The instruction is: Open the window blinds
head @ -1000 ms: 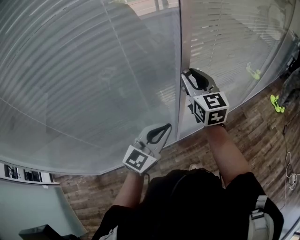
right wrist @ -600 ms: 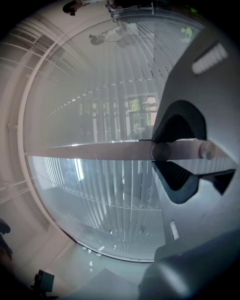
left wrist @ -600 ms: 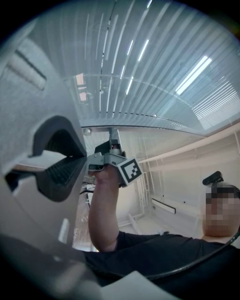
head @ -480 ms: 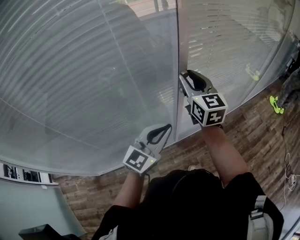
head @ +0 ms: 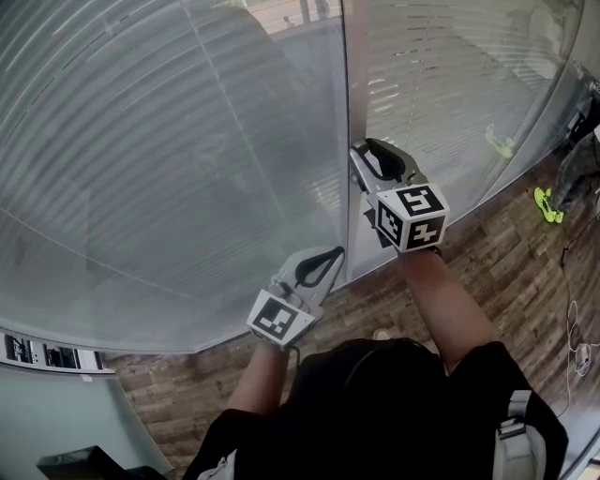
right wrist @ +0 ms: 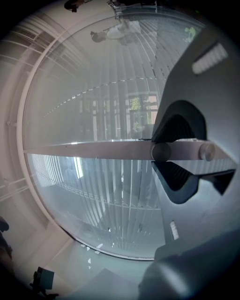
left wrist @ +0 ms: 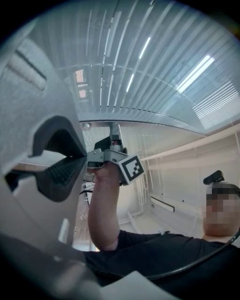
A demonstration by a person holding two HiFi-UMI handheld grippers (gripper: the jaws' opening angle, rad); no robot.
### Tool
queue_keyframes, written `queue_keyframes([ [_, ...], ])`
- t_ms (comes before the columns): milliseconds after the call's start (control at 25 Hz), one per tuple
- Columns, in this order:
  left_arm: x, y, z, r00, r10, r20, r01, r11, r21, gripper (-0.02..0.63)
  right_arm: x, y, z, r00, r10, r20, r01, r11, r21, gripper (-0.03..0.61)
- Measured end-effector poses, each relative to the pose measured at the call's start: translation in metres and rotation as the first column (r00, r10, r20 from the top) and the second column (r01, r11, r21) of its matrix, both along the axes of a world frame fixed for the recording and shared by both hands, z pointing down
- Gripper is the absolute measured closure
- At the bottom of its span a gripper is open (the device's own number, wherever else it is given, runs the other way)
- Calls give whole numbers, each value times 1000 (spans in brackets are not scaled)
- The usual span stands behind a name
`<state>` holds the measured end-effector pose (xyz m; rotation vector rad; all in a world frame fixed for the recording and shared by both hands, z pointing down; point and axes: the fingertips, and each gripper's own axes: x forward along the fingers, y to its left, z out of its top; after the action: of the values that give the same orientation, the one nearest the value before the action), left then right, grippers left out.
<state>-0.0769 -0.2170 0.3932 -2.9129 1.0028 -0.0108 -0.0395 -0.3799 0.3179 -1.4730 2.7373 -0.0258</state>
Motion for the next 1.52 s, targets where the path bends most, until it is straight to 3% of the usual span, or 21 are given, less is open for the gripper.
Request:
queue_keyframes([
  [320,10,-2,0,1000,21,-3,-21,1000,10,609,-1,1,1,1000,-26,-11,26,1000,2,445],
  [400,11,-2,-1,1000,25,-2,-25,1000,12,610,-3,5,-1,998,-56,-29,57,998,20,396],
  [520,11,-2,0,1000,25,-2,-25,1000,11,610,-4,11,3,990,-80,-117,87,994,59,365],
  [640,10,-4,2,1000,21,-5,-21,1000,11,611,-4,15,4,962,-57,-266,93,988,122,365],
  [720,11,-3,2,1000,25,-6,-25,1000,9,610,-3,17,3,913,-15,-408,98,978,185,365],
  [880,15,0,2,999,45,-20,-45,999,14,610,-5,24,0,736,93,-671,150,944,295,367],
  [1120,15,5,-1,998,59,-14,-59,998,11,609,-9,22,3,532,203,-822,230,900,371,373],
  [1320,6,9,-2,998,69,-9,-69,998,16,610,-14,17,2,435,263,-861,266,876,402,397],
  [1520,-9,17,1,998,63,4,-63,998,10,610,-17,15,7,385,288,-877,268,874,405,423],
])
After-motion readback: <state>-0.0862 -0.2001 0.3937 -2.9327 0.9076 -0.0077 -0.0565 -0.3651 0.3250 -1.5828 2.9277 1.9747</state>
